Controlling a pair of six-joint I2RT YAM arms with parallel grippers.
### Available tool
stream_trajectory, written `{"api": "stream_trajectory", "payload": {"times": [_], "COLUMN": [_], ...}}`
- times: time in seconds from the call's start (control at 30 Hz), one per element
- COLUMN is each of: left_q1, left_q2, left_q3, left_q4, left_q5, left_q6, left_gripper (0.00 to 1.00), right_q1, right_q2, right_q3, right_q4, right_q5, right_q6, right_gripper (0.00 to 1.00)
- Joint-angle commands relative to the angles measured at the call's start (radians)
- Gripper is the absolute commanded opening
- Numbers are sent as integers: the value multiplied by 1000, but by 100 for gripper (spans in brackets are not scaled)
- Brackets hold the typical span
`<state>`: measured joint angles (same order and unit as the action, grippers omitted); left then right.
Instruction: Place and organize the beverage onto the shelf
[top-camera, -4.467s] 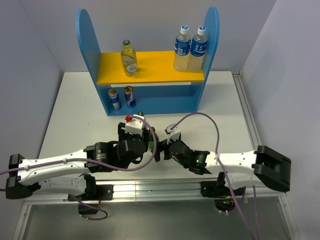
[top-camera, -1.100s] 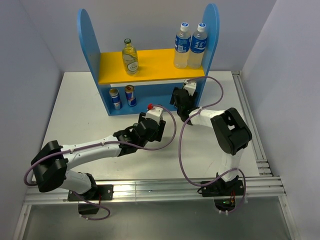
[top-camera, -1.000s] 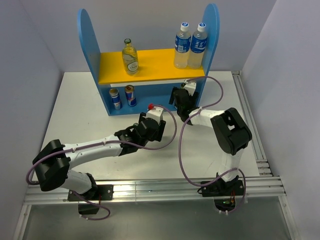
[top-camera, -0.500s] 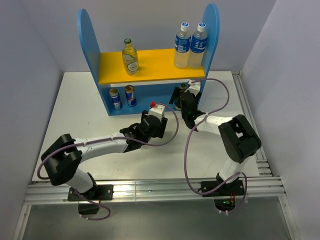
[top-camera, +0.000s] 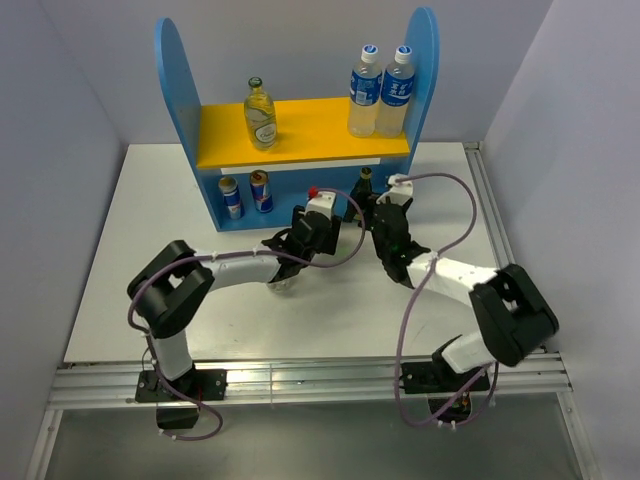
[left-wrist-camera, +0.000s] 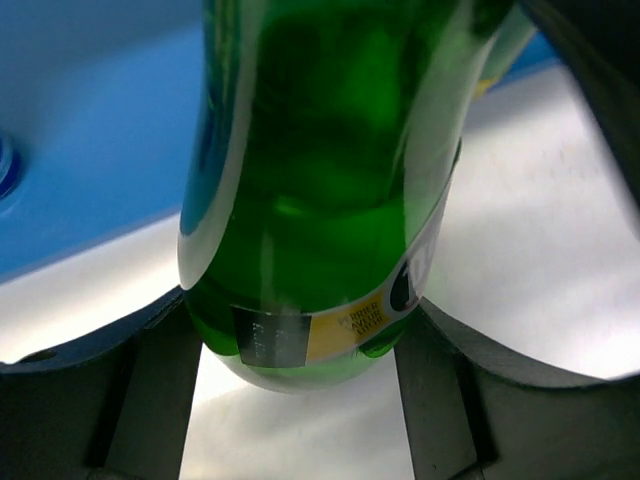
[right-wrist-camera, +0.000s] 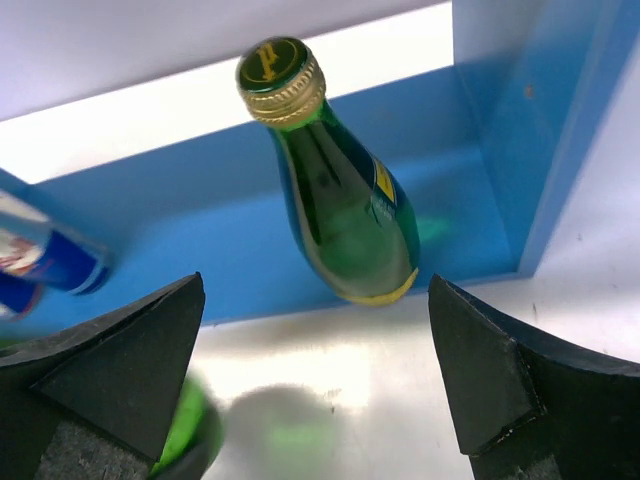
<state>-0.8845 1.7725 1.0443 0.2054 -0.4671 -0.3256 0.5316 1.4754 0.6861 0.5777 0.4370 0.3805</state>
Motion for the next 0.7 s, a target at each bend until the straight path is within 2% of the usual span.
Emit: {"api": "stream_trajectory", "payload": {"times": [0.0,0.13,0.17,0.37,0.5,0.67], "left_q1": [13,27,33,44,45,50], "left_q2": [17,103,119,231,298,381], "left_q3": [128,193,224,342,433,534], "left_q4": [212,230,229,246,236,216], "left_q5": [2,24,27,79,87,84], "left_q6": [22,26,26,19,26,31], "left_gripper": [0,0,0,0,0,0], "right_q1": [31,79,87,140,143,142], "right_q2": [-159,-386,-485,-838,-960,-1043], "right_q3": [-68,-169,-186,-249,-237,-197], "right_q4": [5,-56,-77,-280,-416,-504], "right_q5": [37,83,89,138,170,184], "right_q6": [12,29,40,34,24,23], "right_gripper": [100,100,100,100,100,100]}}
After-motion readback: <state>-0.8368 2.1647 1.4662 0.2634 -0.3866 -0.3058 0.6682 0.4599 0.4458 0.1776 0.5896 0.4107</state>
